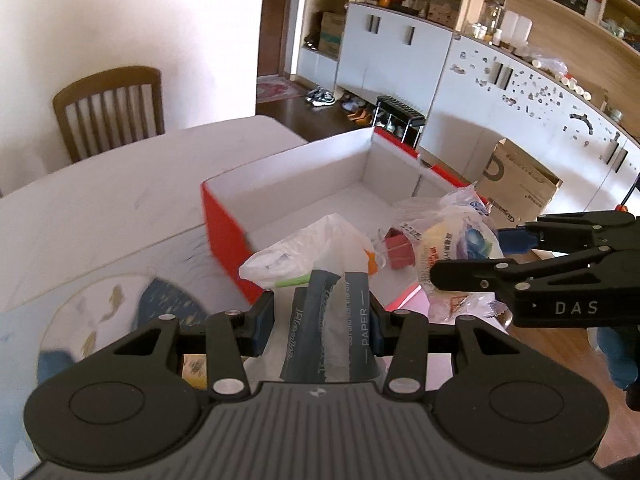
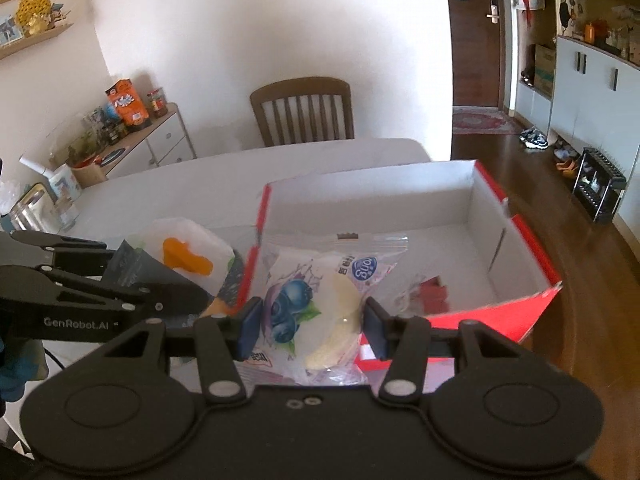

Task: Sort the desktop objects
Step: 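Carry the white plastic bag and blueberry bread bag over the red box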

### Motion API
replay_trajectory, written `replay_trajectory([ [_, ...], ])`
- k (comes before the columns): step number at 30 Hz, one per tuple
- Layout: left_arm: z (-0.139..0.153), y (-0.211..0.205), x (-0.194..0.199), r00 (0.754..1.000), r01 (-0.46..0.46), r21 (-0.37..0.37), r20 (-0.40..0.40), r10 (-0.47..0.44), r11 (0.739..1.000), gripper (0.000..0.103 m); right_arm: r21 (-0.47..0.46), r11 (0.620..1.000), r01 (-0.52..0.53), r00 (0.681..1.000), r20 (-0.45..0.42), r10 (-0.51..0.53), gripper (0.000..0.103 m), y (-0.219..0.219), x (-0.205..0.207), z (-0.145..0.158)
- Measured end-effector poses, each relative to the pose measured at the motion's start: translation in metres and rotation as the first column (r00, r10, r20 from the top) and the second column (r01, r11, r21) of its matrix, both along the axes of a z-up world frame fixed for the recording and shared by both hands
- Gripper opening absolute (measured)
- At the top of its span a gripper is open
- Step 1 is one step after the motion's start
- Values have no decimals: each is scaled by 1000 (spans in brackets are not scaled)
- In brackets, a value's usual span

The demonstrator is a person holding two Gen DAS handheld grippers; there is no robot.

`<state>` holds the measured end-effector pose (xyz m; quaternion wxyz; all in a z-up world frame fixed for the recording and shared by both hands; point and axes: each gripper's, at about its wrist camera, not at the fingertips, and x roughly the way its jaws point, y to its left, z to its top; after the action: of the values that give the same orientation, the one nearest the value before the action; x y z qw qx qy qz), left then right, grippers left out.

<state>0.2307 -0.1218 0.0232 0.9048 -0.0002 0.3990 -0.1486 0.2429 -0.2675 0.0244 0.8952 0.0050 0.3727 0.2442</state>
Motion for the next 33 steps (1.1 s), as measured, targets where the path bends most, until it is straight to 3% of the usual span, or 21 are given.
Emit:
replay_trajectory([
  [9, -2, -37, 39, 1000, 17, 27, -7, -17, 999, 44, -28, 1000, 6, 1000, 23, -6, 52, -21, 30, 3],
  [19, -18, -57, 84, 999, 20, 106, -34, -17, 994, 44, -68, 998, 10, 1000, 19, -9, 52, -38, 75, -8],
  [33, -66, -76, 137, 992, 50, 224, -127, -22, 973, 44, -137, 990, -18, 997, -78, 7, 52, -27, 138, -47],
])
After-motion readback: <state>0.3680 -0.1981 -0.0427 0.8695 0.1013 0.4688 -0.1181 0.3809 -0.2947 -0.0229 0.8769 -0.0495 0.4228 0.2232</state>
